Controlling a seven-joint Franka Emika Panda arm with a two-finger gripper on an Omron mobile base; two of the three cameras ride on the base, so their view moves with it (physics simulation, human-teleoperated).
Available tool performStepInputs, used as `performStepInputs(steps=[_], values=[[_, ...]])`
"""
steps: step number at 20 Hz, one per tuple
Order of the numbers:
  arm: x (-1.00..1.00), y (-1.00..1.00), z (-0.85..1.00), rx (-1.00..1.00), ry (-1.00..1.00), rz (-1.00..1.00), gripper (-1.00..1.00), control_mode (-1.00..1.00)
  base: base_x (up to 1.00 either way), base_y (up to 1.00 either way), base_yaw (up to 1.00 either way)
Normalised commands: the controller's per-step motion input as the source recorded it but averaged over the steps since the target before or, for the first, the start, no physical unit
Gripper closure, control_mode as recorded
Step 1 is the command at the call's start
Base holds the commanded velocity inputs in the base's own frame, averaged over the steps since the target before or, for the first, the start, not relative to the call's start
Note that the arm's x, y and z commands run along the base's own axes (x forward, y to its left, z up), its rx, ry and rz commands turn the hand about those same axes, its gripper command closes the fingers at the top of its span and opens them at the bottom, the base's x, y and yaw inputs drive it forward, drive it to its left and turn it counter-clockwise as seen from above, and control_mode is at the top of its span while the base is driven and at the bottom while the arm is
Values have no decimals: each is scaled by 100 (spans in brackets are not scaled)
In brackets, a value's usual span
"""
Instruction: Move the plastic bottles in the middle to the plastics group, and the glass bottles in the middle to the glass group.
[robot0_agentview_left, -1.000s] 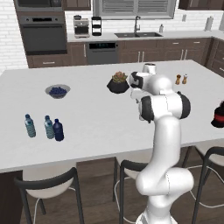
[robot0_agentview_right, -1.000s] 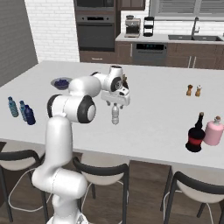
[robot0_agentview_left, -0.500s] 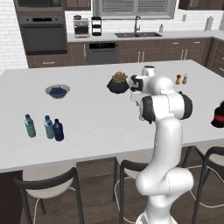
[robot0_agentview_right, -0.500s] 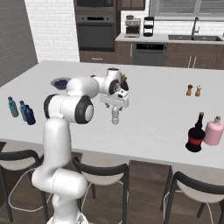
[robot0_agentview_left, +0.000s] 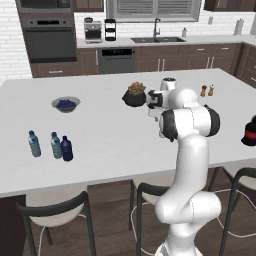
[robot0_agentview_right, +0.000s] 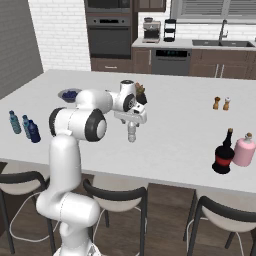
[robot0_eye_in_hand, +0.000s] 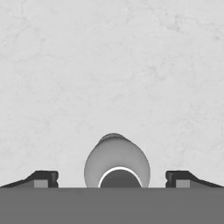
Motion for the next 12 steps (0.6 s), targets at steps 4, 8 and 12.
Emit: performStepInputs(steps=[4,8,12], values=[[0,0,-23,-5,0,0,100,-100,0,0,0],[-5,-6,-8,-6,-12,13,100,-100,0,0,0],[-51,3,16,3,-3,20,100,-100,0,0,0]])
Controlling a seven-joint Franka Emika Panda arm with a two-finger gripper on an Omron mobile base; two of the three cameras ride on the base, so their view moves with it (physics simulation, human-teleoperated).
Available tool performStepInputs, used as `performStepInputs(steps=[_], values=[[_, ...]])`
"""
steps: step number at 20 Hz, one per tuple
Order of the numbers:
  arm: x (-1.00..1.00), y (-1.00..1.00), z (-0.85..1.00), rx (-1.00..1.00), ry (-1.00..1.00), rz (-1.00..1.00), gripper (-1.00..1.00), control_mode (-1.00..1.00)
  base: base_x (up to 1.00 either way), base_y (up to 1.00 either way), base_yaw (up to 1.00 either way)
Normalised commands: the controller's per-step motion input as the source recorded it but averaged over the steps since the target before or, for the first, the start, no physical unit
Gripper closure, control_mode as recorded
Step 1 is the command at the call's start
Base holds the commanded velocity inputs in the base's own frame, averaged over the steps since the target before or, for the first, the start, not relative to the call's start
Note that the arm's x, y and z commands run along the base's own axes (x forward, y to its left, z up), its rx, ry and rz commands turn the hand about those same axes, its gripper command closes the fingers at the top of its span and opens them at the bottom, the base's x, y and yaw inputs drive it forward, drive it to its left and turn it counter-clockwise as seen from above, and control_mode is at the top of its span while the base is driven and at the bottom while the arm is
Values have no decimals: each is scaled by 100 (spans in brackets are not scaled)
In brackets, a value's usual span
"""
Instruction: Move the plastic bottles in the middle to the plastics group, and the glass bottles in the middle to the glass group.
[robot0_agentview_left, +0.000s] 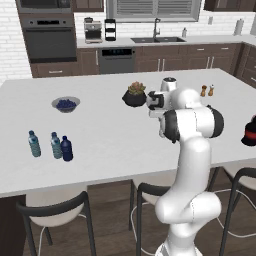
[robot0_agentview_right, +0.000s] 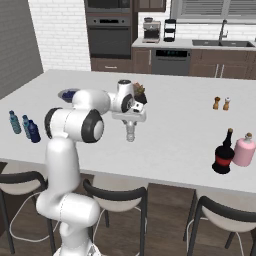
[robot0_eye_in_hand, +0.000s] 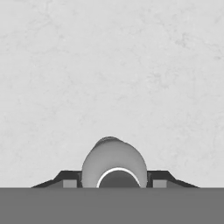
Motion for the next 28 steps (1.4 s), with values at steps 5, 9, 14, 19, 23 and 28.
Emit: performStepInputs(steps=[5,9,14,19,23,28], values=[[-80,37,29,10,0,19,100,-100,0,0,0],[-84,46,25,6,0,20,100,-100,0,0,0],[-76,60,24,4,0,18,100,-100,0,0,0],[-55,86,18,0,1,13,100,-100,0,0,0],[-31,100,11,0,0,6,100,-100,0,0,0],[-14,100,2,0,0,1,100,-100,0,0,0]])
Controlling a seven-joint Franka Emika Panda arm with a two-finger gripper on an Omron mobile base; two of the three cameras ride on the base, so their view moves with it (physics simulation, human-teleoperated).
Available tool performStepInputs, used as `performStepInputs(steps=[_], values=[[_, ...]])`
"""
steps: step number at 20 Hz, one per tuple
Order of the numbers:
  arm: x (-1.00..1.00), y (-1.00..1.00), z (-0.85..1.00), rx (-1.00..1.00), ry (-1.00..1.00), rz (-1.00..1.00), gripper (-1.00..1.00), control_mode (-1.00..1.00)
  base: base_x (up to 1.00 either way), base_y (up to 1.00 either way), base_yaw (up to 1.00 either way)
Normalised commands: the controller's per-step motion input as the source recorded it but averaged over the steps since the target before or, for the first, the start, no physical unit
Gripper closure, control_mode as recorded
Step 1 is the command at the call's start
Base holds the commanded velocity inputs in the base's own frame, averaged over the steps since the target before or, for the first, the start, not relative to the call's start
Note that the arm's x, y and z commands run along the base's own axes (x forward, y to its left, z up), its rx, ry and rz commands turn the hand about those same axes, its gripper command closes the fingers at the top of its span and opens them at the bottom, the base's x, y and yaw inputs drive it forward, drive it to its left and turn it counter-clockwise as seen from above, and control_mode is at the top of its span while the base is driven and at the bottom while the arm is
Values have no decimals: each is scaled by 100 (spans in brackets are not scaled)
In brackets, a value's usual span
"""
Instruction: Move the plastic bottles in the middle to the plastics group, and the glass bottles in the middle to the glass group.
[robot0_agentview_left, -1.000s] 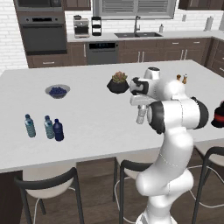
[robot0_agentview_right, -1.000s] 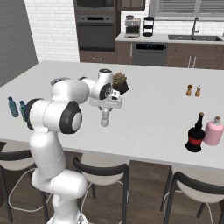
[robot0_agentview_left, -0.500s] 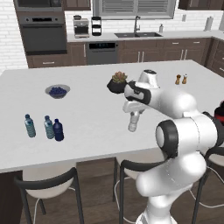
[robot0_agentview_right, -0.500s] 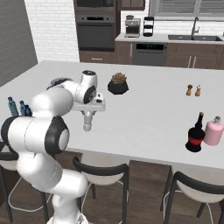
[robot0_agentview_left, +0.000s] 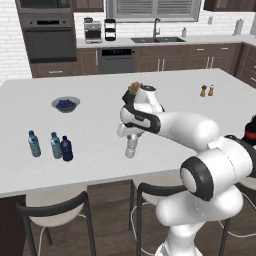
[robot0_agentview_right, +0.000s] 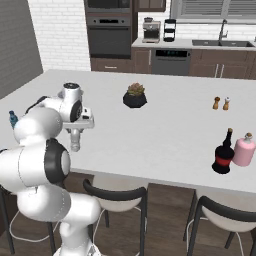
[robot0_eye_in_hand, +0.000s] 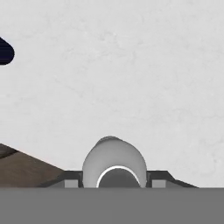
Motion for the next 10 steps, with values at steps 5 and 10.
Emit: performStepInputs(steps=[5,10], values=[[-21,100,0,0,0,0,100,-100,0,0,0],[-26,100,0,0,0,0,100,-100,0,0,0]])
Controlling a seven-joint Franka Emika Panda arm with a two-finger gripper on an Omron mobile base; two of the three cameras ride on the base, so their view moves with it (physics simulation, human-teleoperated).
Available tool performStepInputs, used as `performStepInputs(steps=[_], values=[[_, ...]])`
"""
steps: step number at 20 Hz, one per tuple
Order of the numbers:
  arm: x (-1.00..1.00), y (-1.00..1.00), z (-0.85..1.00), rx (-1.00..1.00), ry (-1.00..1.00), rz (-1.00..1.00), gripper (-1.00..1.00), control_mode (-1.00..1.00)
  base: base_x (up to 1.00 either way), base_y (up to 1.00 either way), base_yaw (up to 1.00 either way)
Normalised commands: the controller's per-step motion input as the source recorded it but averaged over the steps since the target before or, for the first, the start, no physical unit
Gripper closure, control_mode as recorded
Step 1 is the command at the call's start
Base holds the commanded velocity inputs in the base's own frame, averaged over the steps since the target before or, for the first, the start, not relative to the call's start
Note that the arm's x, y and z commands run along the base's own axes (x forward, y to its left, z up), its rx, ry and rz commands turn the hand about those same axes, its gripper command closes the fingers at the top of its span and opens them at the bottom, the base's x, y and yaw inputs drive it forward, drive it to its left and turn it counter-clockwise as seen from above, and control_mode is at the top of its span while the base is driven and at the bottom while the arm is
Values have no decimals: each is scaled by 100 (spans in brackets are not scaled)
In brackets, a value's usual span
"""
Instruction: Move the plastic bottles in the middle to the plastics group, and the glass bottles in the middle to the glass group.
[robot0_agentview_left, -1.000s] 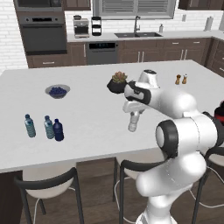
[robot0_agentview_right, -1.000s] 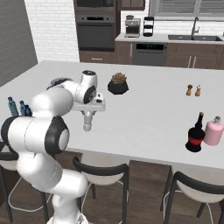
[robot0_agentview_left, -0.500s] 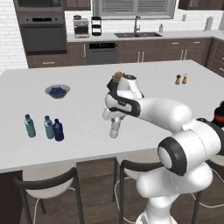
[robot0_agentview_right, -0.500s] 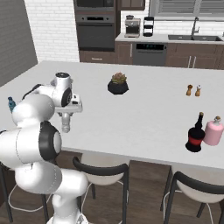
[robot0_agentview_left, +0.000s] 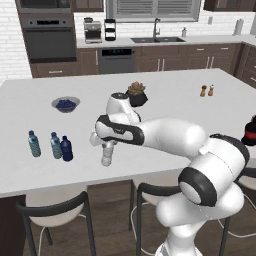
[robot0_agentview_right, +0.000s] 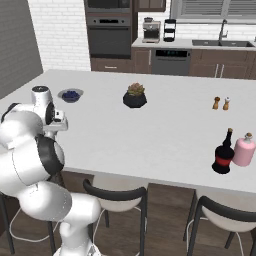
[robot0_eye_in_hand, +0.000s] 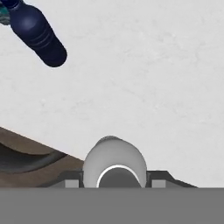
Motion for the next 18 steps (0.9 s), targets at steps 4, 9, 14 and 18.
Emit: performStepInputs(steps=[4,9,14,18], values=[[-3,100,0,0,0,0,100,-100,0,0,0],[0,88,0,0,0,0,100,-100,0,0,0],[6,71,-2,0,-2,0,100,-100,0,0,0],[18,55,-6,0,0,0,100,-100,0,0,0]])
